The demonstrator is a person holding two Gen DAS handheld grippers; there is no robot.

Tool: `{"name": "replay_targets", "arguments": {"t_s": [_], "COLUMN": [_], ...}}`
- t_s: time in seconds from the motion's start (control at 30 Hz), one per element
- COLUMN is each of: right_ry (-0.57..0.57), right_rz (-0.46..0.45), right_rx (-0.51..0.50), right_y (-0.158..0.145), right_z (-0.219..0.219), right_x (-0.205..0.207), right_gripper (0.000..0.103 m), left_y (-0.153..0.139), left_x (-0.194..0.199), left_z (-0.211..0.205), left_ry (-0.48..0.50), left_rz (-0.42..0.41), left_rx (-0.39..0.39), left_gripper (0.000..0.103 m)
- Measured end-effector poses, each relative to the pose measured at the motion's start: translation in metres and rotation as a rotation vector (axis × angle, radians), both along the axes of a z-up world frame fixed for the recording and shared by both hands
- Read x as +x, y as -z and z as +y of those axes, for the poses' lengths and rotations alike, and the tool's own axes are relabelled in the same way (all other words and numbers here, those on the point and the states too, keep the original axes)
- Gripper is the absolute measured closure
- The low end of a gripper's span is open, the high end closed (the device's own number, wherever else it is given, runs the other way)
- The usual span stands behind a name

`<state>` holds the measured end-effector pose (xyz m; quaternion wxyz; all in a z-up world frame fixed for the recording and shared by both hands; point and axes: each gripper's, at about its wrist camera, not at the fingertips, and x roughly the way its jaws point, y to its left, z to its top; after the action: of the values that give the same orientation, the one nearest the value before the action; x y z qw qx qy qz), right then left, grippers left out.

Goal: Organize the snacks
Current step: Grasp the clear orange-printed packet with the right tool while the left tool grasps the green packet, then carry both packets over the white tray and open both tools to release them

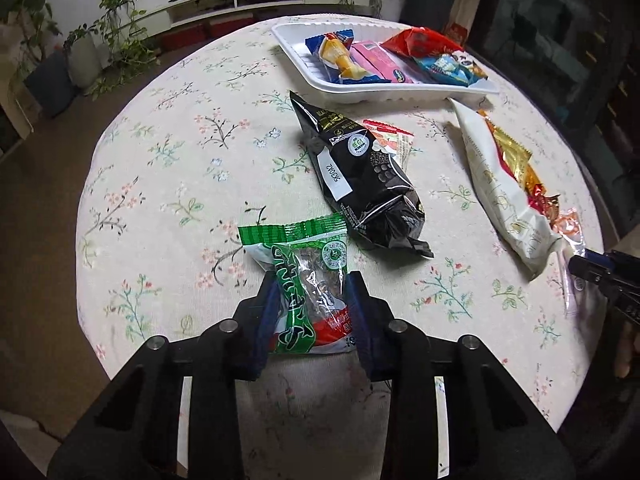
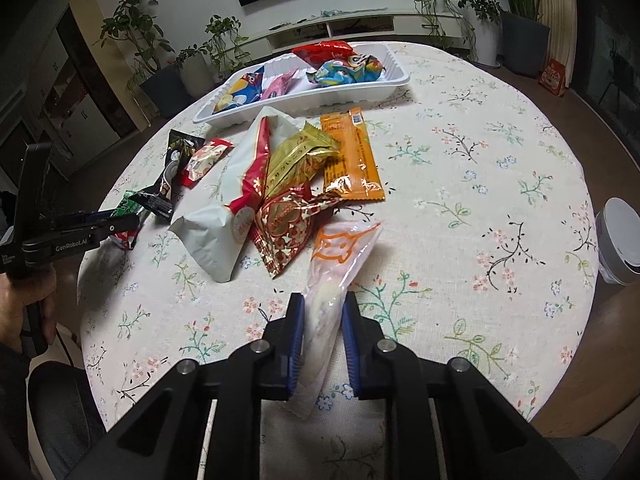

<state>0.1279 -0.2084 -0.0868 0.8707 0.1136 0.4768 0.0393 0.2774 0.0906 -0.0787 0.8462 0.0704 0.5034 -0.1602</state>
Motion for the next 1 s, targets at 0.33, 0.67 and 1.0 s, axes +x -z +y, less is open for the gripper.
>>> {"name": "replay_targets", "arguments": {"t_s": [0.33, 0.67, 1.0], "right_ry": [0.013, 0.033, 0.045], "right_rz": [-0.016, -0.052, -0.093], "right_rx": [0.033, 0.069, 0.075], "right_y": [-0.007, -0.021, -0.036], "right_z": [-0.008, -0.02, -0.03], "right_x": [-0.007, -0.016, -0.022], "right_gripper": [0.084, 0.084, 0.084], "left_y": [-0.009, -0.039, -0.074], "left_x": [-0.024, -0.046, -0.06], "left_z": [0.016, 0.02, -0.016], "left_ry": [-0.037, -0.052, 0.016], "left_rz": [-0.024, -0.073, -0.109], "left_rx": [-0.059, -0.117, -0.22], "left_gripper": [0.08, 0.08, 0.08]}}
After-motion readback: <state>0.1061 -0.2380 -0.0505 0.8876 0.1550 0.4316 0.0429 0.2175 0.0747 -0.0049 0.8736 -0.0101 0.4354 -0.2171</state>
